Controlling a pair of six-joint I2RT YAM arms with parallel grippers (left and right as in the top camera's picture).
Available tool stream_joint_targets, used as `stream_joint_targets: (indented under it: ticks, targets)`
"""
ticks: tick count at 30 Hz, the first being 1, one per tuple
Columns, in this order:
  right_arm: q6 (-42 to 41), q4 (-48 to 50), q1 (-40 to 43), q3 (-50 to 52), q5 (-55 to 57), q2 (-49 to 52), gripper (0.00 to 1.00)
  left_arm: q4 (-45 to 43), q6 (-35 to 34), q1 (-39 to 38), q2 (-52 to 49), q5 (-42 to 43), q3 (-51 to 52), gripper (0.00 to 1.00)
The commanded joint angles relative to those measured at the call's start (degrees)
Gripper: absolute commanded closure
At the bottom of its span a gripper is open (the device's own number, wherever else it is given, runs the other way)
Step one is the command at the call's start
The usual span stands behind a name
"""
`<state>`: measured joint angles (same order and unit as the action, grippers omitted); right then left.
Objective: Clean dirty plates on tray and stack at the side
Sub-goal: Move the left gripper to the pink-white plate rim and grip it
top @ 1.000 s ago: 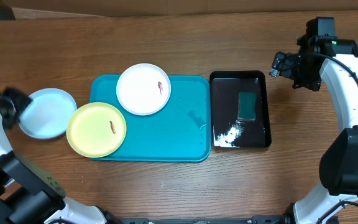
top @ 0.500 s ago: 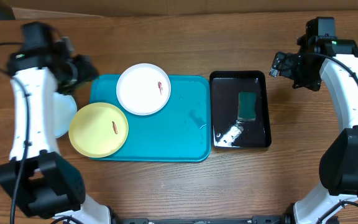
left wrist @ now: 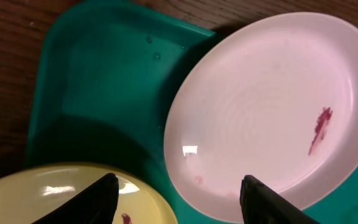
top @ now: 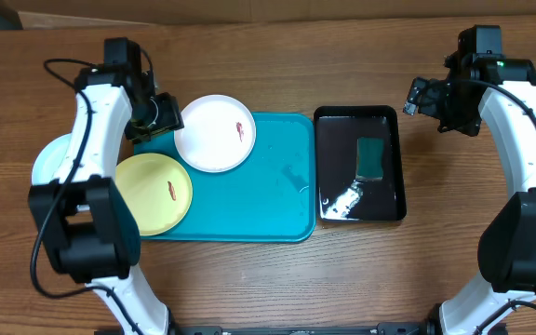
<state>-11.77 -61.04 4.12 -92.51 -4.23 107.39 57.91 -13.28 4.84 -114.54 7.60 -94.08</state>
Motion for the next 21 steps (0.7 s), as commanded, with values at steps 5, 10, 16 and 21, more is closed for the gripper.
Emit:
stream_joint_targets:
  ticks: [5, 10, 16, 21]
  targets:
    - [0.0, 0.3, 0.0, -0.3, 0.1, -0.7, 0.00, -1.9, 1.5, -0.5, -5.9, -1.2, 0.3, 0.52]
    - [0.0, 0.3, 0.0, -0.3, 0.1, -0.7, 0.00, -1.8, 1.6, -0.6, -7.6, -1.2, 0.3, 0.57]
    - [0.0, 0.3, 0.0, -0.3, 0.1, -0.7, 0.00, -2.4, 1.6, -1.2, -7.7, -1.2, 0.3, 0.74]
    - [0.0, 0.3, 0.0, -0.3, 0.1, -0.7, 0.00, -2.4, 1.6, -2.3, -7.7, -1.2, 0.3, 0.71]
